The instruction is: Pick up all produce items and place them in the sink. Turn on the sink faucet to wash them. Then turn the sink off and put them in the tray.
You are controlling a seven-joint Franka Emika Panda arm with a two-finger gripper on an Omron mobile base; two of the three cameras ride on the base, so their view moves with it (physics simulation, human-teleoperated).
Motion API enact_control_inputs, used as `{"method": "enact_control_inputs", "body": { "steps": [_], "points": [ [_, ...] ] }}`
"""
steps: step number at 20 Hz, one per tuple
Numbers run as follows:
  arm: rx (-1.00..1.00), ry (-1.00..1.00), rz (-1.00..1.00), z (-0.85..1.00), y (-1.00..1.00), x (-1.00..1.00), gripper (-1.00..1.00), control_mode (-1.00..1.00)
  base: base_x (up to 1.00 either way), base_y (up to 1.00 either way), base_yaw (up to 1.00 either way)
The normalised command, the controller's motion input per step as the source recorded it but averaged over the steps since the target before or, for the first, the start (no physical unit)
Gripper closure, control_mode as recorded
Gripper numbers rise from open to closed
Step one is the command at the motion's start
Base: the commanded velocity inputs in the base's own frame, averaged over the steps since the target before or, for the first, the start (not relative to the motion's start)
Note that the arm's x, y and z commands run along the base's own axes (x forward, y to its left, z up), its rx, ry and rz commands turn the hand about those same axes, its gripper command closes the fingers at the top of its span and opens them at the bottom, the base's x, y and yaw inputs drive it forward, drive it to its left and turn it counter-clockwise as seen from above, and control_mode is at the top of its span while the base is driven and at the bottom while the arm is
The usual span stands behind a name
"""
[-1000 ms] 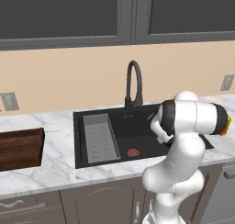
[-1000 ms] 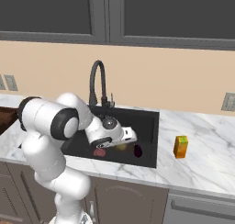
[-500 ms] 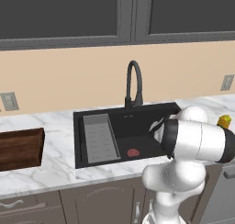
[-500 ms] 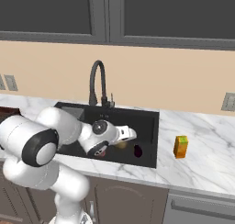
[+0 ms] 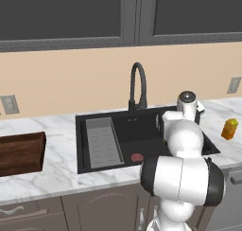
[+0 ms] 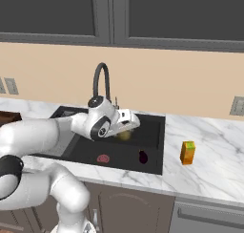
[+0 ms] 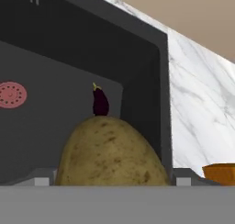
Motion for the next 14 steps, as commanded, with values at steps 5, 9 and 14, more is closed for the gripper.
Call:
{"method": "enact_control_inputs", "body": {
  "steps": [5,9,14],
  "points": [
    [0.02,0.09,-0.02,0.67,0.0,-0.52,1.0,-1.0,0.0,0.0,0.0],
    [0.06,0.01,0.0,0.13,0.09,-0.72,1.0,-1.0,0.0,0.0,0.0],
    [0.07,-0.02,0.01,0.02,0.16,-0.75,1.0,-1.0,0.0,0.0,0.0]
  ]
}}
